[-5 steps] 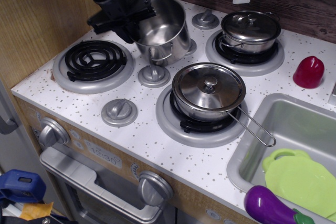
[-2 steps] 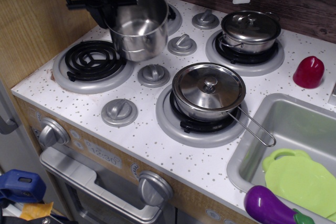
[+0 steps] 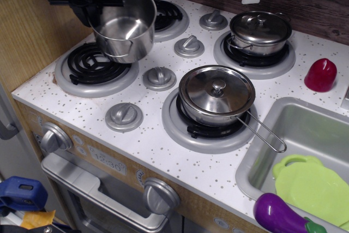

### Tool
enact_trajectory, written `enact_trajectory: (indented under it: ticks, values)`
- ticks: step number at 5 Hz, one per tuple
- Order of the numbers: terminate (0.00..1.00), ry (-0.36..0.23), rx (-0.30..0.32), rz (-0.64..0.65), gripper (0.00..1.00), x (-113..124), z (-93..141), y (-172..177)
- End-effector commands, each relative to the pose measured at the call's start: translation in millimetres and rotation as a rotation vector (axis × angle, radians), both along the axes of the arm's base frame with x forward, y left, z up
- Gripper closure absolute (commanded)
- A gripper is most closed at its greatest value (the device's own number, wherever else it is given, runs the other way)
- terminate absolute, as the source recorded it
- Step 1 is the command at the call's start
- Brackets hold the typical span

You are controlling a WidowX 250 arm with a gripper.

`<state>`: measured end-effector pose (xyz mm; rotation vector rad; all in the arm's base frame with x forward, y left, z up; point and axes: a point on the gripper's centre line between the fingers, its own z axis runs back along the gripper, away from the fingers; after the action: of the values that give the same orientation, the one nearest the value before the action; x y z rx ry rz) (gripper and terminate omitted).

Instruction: Put pot on stove which is near stove

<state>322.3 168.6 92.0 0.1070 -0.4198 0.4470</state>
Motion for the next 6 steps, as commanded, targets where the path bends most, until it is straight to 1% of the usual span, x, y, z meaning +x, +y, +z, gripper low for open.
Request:
enact_trajectory:
  ticks: [1, 2, 4, 5, 6]
  values:
    - [0.0, -0.055, 0.066, 0.001, 1.0, -9, 25, 19]
    - [0.0, -0.046, 0.065, 0.005, 1.0, -20, 22, 25]
    - [0.0, -0.054, 0.029, -0.01, 1.0, -33, 8, 39]
    - [0.0, -0.074, 0.032, -0.026, 0.0, -32, 4, 44]
    - [0.0, -0.088, 0.026, -0.04, 0.0, -30, 3, 48]
